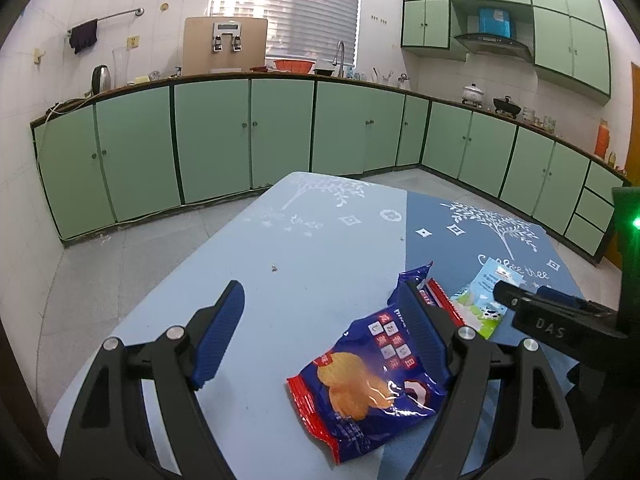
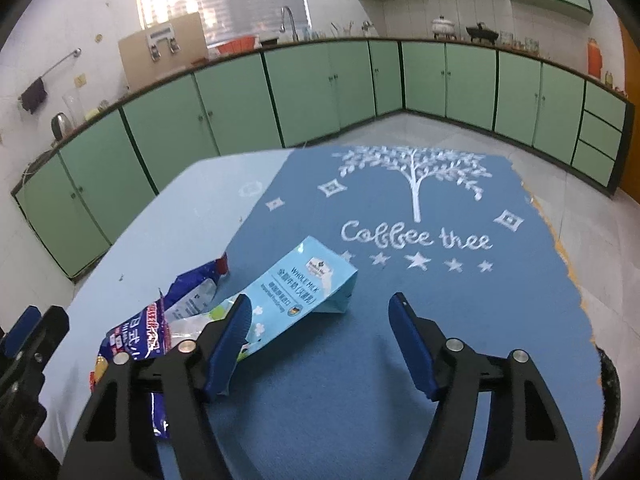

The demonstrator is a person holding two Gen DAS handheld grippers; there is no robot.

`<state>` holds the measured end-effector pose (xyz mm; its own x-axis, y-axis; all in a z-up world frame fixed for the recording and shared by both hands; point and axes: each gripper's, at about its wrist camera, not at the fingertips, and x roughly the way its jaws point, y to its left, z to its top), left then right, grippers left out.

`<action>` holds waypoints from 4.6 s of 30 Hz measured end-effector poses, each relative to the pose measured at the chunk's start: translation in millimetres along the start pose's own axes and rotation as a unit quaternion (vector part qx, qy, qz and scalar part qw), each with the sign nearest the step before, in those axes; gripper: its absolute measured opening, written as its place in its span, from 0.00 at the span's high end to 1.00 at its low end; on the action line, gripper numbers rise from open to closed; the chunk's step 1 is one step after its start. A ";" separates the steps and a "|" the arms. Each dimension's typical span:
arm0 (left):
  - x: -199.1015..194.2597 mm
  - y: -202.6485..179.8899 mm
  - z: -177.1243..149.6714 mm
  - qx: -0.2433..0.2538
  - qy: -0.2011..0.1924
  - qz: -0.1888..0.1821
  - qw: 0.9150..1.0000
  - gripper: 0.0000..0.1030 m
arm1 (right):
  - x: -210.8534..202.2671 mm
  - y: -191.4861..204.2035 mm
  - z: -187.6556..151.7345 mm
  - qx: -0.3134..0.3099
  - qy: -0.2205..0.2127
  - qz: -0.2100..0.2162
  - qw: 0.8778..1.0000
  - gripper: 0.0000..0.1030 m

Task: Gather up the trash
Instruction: 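Grasp the light-blue milk carton with the right tool while the left tool approaches the blue chip bag, then grasp the blue-and-red chip bag with the left tool and lift it, then carry the chip bag and milk carton over the black bin and open both tools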

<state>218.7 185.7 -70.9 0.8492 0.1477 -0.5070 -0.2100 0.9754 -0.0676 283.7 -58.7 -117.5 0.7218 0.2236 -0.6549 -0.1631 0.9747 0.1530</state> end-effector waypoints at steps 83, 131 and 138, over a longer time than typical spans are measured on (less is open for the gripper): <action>5.6 -56.1 -48.6 0.018 0.121 -0.099 0.988 0.90 | -93.7 -79.3 -30.3 0.067 -0.061 0.069 0.994 0.93; -102.6 -351.2 -89.4 0.141 0.052 -0.340 0.928 0.95 | -234.3 -334.9 -115.8 0.155 -0.093 -0.110 0.977 0.94; -83.1 -379.2 -117.1 0.172 0.096 -0.343 0.918 0.92 | -214.5 -356.0 -129.5 0.173 -0.061 -0.118 0.976 0.94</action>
<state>171.0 -215.7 -103.8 0.6158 -0.5210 -0.5911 0.5362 0.8268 -0.1701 99.8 -453.2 -127.3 0.7894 -0.0300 -0.6131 0.2392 0.9349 0.2623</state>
